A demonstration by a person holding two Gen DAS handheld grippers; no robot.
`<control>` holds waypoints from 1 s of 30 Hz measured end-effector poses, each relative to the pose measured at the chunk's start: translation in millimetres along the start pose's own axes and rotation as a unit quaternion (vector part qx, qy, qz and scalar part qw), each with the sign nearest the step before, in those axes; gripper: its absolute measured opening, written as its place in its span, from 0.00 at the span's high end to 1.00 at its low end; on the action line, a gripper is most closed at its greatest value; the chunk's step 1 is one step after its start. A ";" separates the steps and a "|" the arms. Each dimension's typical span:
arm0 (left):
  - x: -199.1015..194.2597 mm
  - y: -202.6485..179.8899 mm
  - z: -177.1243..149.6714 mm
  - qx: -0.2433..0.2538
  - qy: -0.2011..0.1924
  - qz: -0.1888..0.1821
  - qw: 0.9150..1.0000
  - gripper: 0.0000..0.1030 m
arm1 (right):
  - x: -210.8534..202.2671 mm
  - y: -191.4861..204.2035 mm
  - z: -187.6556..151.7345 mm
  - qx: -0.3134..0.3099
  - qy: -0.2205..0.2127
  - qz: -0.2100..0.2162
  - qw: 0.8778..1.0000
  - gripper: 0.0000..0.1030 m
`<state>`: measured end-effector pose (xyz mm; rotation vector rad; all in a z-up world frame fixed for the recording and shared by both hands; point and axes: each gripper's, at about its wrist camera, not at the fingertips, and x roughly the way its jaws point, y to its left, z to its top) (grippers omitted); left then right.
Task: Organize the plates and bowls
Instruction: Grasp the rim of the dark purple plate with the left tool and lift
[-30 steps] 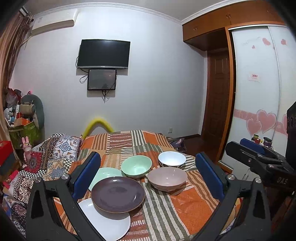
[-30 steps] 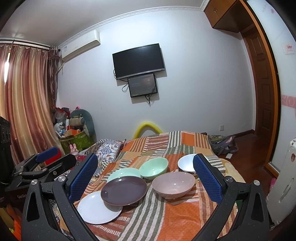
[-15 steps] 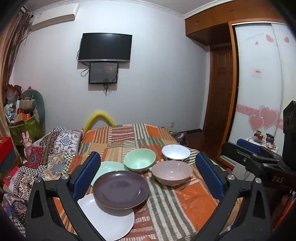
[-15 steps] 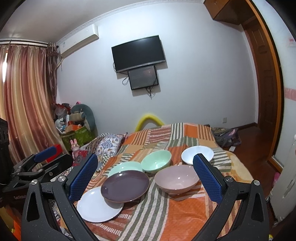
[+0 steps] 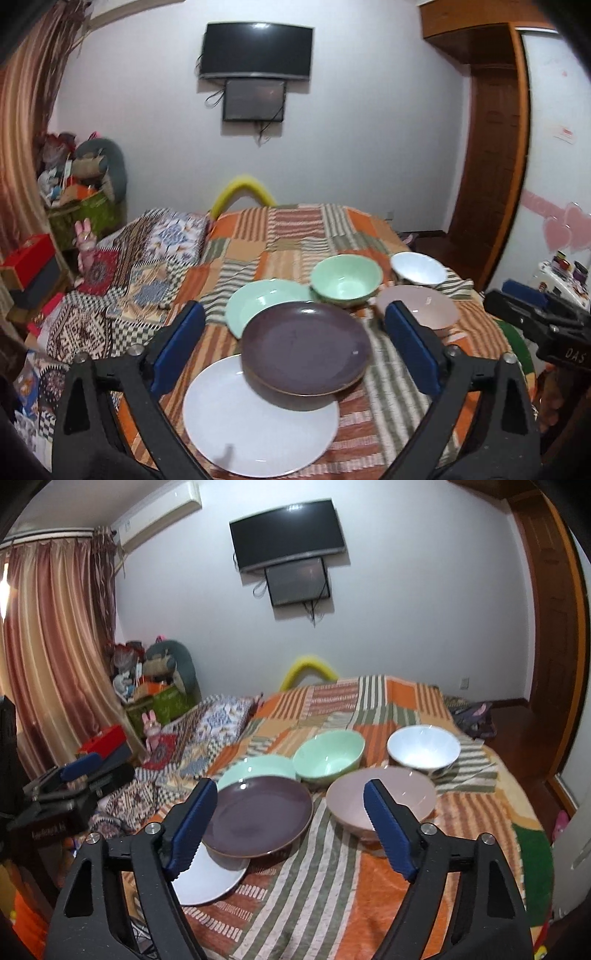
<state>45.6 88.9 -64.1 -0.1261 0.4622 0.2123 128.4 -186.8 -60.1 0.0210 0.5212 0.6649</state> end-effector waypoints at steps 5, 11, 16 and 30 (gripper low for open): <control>31.9 27.3 -0.4 -0.013 0.031 0.013 0.999 0.19 | 28.8 0.4 -6.9 0.008 0.045 0.003 0.999 0.36; 73.0 50.5 -4.7 -0.030 0.083 -0.005 0.996 0.28 | 60.0 2.7 -18.0 0.012 0.092 0.000 0.996 0.44; 107.9 59.5 -11.0 -0.025 0.128 -0.005 0.991 0.38 | 87.0 3.1 -25.7 0.014 0.135 -0.003 0.991 0.49; 194.8 80.8 -35.0 -0.028 0.220 -0.011 0.975 0.56 | 140.1 -6.8 -39.0 0.039 0.205 -0.014 0.978 0.69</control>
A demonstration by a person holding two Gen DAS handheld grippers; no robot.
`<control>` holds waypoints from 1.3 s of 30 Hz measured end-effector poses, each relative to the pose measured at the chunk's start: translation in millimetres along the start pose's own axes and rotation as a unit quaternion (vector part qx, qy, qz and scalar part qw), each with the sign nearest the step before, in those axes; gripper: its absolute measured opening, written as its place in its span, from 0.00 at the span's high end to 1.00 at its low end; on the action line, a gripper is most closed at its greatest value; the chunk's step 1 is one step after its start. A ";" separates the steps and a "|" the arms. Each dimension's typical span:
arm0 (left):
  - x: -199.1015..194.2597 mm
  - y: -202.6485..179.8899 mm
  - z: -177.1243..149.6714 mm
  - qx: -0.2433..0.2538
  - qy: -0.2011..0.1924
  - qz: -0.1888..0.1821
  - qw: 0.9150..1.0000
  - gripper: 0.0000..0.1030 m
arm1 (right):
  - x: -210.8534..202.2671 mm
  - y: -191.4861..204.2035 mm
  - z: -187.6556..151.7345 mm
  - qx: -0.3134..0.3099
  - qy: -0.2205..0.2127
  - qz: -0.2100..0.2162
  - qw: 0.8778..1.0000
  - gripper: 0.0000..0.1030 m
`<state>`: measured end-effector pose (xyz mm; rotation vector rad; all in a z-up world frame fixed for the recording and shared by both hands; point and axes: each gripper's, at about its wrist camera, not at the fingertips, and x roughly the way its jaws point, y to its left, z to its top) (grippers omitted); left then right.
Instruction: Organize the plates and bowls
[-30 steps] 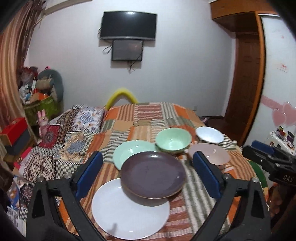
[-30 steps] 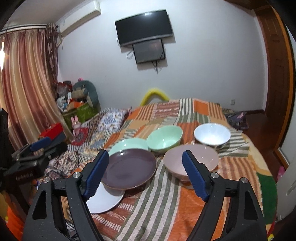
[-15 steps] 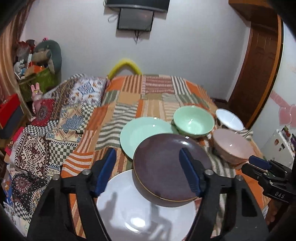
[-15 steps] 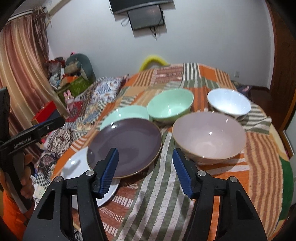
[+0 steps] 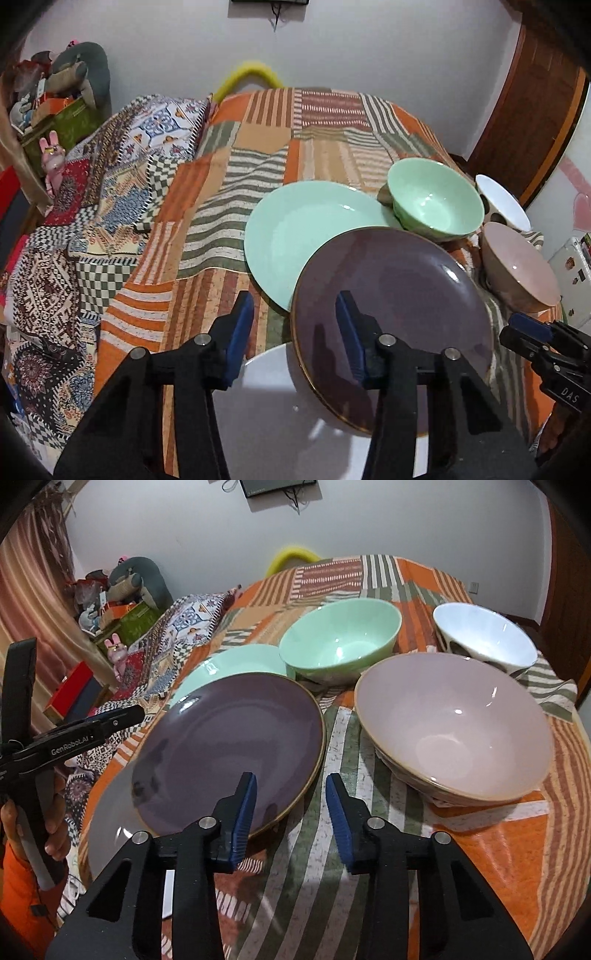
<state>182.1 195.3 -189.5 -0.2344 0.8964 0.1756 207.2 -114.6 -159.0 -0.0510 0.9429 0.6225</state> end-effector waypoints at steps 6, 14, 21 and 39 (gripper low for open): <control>22.4 2.1 1.0 -0.002 0.029 -0.018 0.999 0.69 | 12.6 -5.2 -1.4 0.017 0.020 0.002 1.000 0.76; 39.9 0.9 3.3 0.001 0.047 -0.033 0.998 0.81 | 20.2 -7.5 0.3 0.023 0.030 0.001 0.999 0.81; 46.6 4.2 5.6 -0.005 0.056 -0.049 0.997 0.81 | 22.5 -9.3 2.9 0.027 0.030 0.002 0.999 0.81; 32.0 2.5 -5.3 -0.009 0.051 -0.059 0.997 0.81 | 18.2 -9.3 2.9 0.040 0.024 0.005 0.999 0.79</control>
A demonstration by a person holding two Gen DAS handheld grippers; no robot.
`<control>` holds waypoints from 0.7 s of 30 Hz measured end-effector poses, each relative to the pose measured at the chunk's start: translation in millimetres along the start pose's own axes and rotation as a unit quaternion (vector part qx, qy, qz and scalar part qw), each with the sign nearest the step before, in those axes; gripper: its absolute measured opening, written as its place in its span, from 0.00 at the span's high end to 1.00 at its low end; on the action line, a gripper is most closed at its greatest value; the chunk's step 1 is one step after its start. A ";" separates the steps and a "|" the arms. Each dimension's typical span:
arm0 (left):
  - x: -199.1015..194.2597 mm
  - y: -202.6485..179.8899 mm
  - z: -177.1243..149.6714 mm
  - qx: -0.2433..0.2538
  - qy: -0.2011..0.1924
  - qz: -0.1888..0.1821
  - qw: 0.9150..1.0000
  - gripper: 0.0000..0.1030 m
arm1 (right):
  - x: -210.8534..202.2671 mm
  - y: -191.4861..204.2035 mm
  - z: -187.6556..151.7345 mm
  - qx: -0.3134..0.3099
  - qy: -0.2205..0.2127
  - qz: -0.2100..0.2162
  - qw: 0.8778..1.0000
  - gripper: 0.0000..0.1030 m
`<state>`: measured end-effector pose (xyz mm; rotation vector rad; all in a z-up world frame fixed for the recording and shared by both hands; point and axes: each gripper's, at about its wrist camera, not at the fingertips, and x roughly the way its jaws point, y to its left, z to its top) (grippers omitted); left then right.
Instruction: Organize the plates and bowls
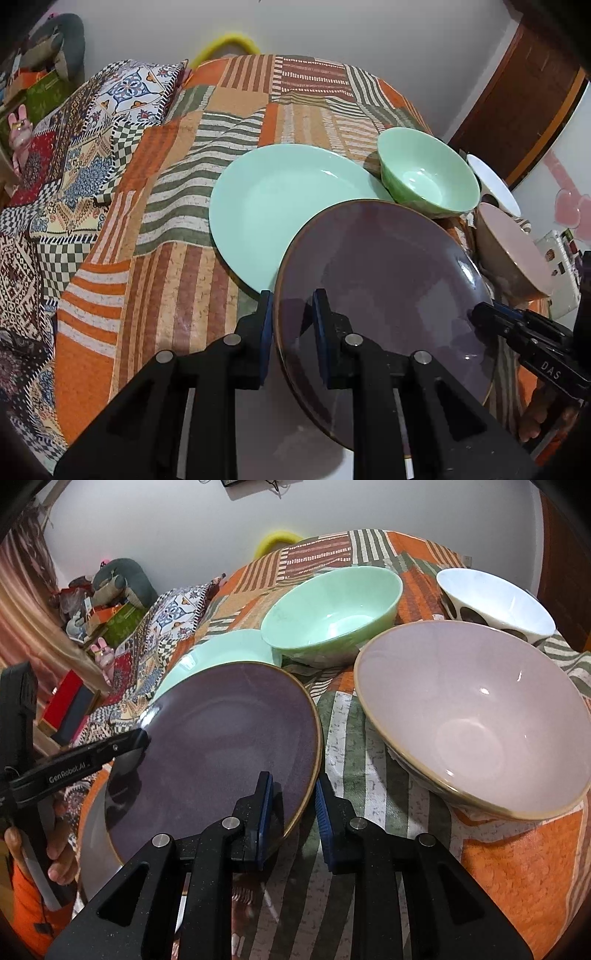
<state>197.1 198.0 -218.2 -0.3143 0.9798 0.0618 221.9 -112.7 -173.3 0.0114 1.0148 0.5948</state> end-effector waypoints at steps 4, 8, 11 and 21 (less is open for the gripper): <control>-7.0 -2.3 -3.8 -0.001 -0.009 0.009 1.000 0.81 | -4.5 4.1 -0.4 -0.006 -0.006 0.003 1.000 0.79; -20.3 -2.9 -6.0 -0.008 -0.020 0.002 1.000 0.81 | -10.9 4.5 -0.2 -0.008 -0.013 0.006 1.000 0.79; -33.0 -6.2 -8.8 -0.003 -0.032 0.002 0.999 0.81 | -18.1 6.5 -0.3 -0.011 -0.020 0.007 1.000 0.79; -81.4 -23.5 -19.9 0.003 -0.070 -0.008 0.998 0.81 | -49.9 12.7 -3.9 -0.018 -0.049 0.011 0.999 0.79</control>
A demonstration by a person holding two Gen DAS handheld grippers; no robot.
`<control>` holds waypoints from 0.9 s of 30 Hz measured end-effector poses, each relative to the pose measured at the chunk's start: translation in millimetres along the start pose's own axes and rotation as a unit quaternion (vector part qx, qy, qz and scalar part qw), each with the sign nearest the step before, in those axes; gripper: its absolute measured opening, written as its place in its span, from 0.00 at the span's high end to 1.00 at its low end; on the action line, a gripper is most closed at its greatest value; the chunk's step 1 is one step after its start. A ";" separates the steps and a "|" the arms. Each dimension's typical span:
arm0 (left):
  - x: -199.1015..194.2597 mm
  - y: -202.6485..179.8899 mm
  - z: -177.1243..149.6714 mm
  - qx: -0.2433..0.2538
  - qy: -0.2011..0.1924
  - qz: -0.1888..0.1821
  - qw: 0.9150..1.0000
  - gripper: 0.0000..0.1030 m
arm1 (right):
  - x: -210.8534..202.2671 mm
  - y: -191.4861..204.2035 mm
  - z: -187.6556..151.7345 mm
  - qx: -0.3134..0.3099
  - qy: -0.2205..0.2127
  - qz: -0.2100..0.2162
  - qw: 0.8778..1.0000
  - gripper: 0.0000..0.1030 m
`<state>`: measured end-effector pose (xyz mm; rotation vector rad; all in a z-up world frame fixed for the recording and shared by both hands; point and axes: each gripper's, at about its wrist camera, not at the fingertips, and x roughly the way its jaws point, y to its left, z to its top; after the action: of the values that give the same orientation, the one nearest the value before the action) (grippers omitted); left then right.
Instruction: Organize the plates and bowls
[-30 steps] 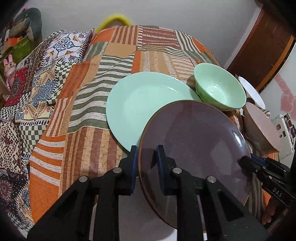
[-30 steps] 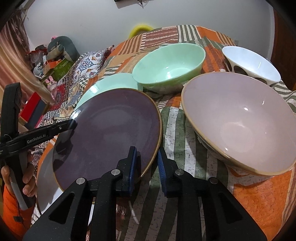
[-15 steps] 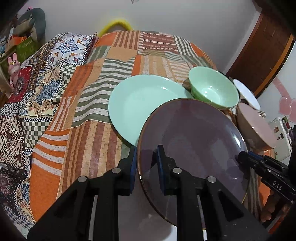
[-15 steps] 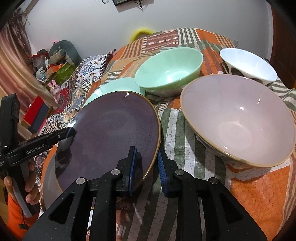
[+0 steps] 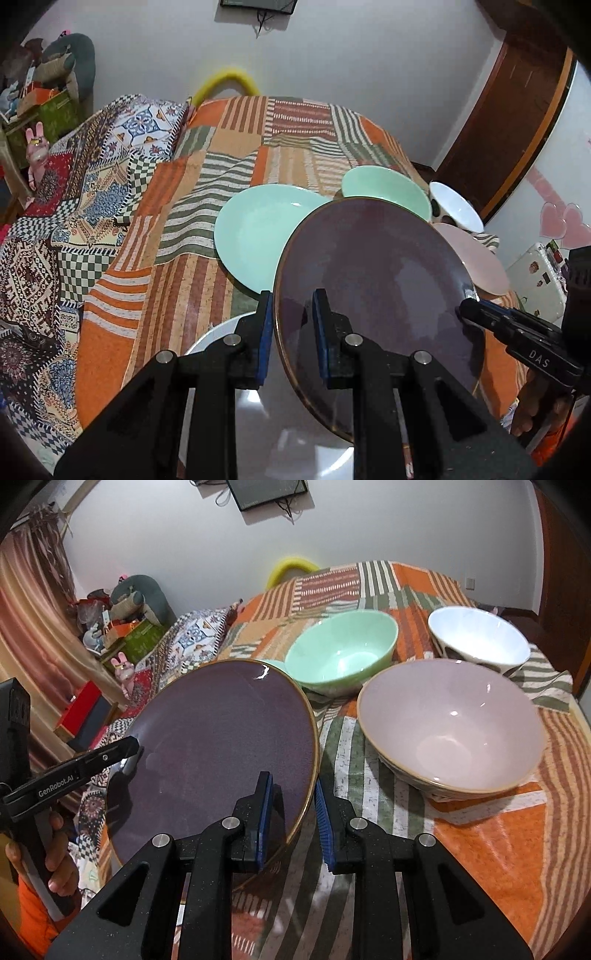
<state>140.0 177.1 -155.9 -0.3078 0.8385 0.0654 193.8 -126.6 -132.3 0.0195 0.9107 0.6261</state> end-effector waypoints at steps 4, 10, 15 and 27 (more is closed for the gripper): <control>-15.8 -11.1 -2.6 0.008 -0.012 -0.003 1.000 0.81 | -13.6 1.0 -1.8 -0.003 -0.011 -0.001 1.000 0.79; -35.4 -30.3 -9.9 0.025 -0.022 -0.009 0.999 0.81 | -31.3 -4.6 -7.3 0.002 -0.022 -0.002 1.000 0.79; -42.8 -46.2 -17.9 0.035 -0.019 -0.009 0.999 0.81 | -47.7 -9.9 -11.7 0.003 -0.036 -0.006 0.999 0.79; -53.2 -82.7 -38.5 0.052 -0.004 -0.033 0.998 0.81 | -77.2 -29.7 -29.2 0.009 -0.054 -0.025 0.998 0.79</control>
<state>91.3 90.2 -120.5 -0.2365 0.8203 -0.0379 152.3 -197.8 -102.3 0.0463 0.8099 0.5645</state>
